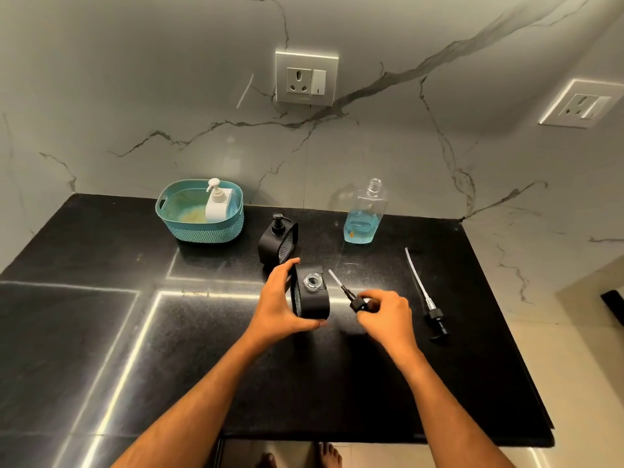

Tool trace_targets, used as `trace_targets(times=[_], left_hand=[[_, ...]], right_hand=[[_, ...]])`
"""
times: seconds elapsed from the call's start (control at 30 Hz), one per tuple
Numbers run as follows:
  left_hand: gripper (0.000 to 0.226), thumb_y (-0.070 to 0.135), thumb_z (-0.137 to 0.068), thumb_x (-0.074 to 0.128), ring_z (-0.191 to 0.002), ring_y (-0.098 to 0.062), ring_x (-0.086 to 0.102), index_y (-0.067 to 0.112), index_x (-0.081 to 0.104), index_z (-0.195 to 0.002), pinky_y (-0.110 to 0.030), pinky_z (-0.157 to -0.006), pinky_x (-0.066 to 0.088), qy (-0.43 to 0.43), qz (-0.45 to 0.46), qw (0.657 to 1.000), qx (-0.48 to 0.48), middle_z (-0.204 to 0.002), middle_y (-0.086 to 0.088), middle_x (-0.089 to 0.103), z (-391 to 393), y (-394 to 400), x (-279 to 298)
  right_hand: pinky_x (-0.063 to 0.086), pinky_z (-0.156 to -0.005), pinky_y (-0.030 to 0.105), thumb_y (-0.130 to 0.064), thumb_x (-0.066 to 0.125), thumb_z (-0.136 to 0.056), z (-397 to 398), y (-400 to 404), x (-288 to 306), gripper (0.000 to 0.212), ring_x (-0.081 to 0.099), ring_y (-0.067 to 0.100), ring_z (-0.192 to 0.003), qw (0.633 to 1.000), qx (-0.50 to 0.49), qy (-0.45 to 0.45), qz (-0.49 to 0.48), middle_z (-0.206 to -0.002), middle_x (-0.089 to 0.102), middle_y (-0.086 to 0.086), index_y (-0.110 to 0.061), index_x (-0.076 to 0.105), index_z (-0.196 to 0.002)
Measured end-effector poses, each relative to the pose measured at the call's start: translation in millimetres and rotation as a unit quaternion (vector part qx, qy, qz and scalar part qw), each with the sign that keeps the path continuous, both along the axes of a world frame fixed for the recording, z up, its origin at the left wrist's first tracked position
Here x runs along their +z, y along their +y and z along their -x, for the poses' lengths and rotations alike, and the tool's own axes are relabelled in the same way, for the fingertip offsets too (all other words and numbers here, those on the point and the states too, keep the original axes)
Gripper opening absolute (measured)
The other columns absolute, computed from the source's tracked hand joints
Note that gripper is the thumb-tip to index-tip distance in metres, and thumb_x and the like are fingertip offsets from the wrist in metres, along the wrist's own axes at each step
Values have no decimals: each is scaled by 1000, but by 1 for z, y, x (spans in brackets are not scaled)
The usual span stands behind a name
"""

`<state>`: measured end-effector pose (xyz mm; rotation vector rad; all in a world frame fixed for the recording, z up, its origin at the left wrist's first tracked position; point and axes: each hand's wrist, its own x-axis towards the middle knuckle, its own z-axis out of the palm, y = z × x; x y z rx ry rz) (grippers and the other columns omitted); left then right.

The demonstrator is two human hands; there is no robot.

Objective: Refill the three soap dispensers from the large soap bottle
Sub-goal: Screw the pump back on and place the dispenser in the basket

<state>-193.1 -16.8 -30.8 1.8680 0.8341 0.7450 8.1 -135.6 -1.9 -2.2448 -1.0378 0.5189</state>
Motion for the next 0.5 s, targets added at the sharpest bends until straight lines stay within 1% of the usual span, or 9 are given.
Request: trace_targets(times=[0.03, 0.1, 0.13, 0.2, 0.27, 0.33, 0.4, 0.5], left_hand=[[126, 42, -49, 103, -138, -14, 52, 19, 38, -155, -42, -118, 45, 1, -1, 1000, 0, -146, 3, 47, 0, 0, 0], [127, 45, -49, 102, -139, -14, 51, 20, 37, -155, -43, -119, 44, 3, -2, 1000, 0, -147, 5, 46, 1, 1, -1], [127, 47, -50, 102, -139, -13, 50, 20, 36, -155, -44, -119, 44, 4, -2, 1000, 1, -147, 5, 46, 1, 1, -1], [128, 50, -49, 102, -139, -13, 50, 21, 36, -155, -44, -119, 44, 6, -2, 1000, 5, -147, 6, 46, 1, 1, -2], [128, 50, -49, 102, -139, -12, 50, 22, 36, -155, -43, -118, 45, 11, -2, 1000, 7, -146, 6, 47, 0, 2, -5], [128, 49, -49, 102, -138, -12, 50, 23, 36, -155, -43, -117, 45, 15, -5, 1000, 9, -145, 7, 47, 0, 2, -7], [128, 50, -48, 102, -137, -12, 50, 23, 36, -155, -42, -117, 45, 16, -6, 1000, 9, -145, 7, 47, 0, 1, -9], [129, 52, -48, 101, -137, -12, 50, 25, 35, -155, -42, -117, 46, 18, -7, 1000, 10, -146, 7, 46, 0, -1, -10]], right_hand=[[41, -59, 3, -8, 76, -69, -2, 1, 7, 33, 66, 1, -64, 999, -11, 16, -29, -65, 69, -12, -26, 82, -97], [48, -65, 5, -7, 77, -71, -6, 1, 21, 35, 72, 3, -74, 996, -16, 33, -77, -78, 74, -11, -22, 81, -102], [52, -67, 7, -6, 78, -71, -7, 1, 31, 36, 73, 4, -78, 995, -16, 29, -95, -85, 75, -9, -21, 81, -104], [54, -73, 8, -5, 79, -72, -8, -1, 54, 39, 71, -2, -80, 992, -12, 6, -126, -92, 74, -10, -21, 79, -108], [56, -78, 9, -3, 80, -72, -5, -3, 80, 37, 69, -6, -82, 988, 6, -7, -155, -91, 72, -14, -21, 79, -104], [57, -75, 12, -4, 81, -73, 1, -7, 103, 31, 69, -3, -83, 985, 33, -28, -165, -88, 71, -14, -19, 78, -100], [55, -69, 11, -5, 81, -73, 7, -10, 121, 28, 68, 1, -80, 986, 57, -48, -152, -86, 71, -11, -19, 78, -97], [56, -73, 15, -12, 83, -73, 14, -14, 138, 25, 68, 3, -78, 985, 85, -79, -128, -86, 73, -7, -23, 80, -95]])
